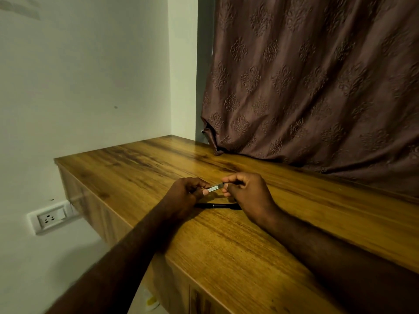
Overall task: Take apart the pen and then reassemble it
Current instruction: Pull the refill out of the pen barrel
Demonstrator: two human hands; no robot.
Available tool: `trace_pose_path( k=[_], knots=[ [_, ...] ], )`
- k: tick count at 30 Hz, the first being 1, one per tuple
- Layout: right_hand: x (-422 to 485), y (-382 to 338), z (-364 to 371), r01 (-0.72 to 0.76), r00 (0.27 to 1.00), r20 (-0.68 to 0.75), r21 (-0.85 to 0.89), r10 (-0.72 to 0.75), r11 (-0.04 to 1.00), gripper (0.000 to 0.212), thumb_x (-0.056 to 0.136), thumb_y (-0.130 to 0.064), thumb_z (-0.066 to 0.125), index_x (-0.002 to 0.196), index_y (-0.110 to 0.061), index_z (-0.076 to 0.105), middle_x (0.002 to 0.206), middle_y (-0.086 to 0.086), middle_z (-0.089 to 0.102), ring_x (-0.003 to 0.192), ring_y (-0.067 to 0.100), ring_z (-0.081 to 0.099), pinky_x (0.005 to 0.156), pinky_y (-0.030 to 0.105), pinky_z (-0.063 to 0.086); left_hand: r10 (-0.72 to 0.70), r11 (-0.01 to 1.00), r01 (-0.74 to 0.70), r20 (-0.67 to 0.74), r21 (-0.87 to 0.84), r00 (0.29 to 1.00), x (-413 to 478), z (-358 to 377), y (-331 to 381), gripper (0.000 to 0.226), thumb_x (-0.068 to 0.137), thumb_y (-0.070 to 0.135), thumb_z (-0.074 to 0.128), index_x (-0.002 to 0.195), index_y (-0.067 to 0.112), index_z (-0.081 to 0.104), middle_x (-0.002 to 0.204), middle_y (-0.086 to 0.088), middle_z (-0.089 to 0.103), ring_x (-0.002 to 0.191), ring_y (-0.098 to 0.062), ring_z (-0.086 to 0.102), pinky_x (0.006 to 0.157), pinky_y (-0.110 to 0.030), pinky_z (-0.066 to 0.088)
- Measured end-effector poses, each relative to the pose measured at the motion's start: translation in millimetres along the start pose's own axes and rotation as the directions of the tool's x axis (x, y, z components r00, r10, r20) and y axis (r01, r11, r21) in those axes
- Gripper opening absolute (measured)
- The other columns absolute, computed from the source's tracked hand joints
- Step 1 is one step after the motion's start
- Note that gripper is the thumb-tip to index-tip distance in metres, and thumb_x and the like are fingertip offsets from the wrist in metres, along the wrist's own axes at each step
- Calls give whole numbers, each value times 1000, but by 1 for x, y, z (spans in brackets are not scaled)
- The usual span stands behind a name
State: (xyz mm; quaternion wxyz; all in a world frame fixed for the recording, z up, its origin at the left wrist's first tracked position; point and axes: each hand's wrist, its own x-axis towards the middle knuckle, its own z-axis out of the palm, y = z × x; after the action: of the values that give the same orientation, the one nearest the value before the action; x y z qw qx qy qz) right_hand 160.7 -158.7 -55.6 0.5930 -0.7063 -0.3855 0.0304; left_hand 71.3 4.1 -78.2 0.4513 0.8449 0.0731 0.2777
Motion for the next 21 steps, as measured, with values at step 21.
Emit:
trace_pose_path(
  k=[21],
  knots=[
    [13, -10, -19, -26, 996, 88, 0, 26, 1000, 13, 82, 1, 68, 85, -9, 59, 69, 11, 67, 54, 18, 60, 54, 31, 50, 9, 998, -5, -53, 63, 999, -4, 5, 7, 11, 86, 8, 65, 91, 14, 73, 83, -1, 70, 75, -7, 61, 67, -12, 45]
  ],
)
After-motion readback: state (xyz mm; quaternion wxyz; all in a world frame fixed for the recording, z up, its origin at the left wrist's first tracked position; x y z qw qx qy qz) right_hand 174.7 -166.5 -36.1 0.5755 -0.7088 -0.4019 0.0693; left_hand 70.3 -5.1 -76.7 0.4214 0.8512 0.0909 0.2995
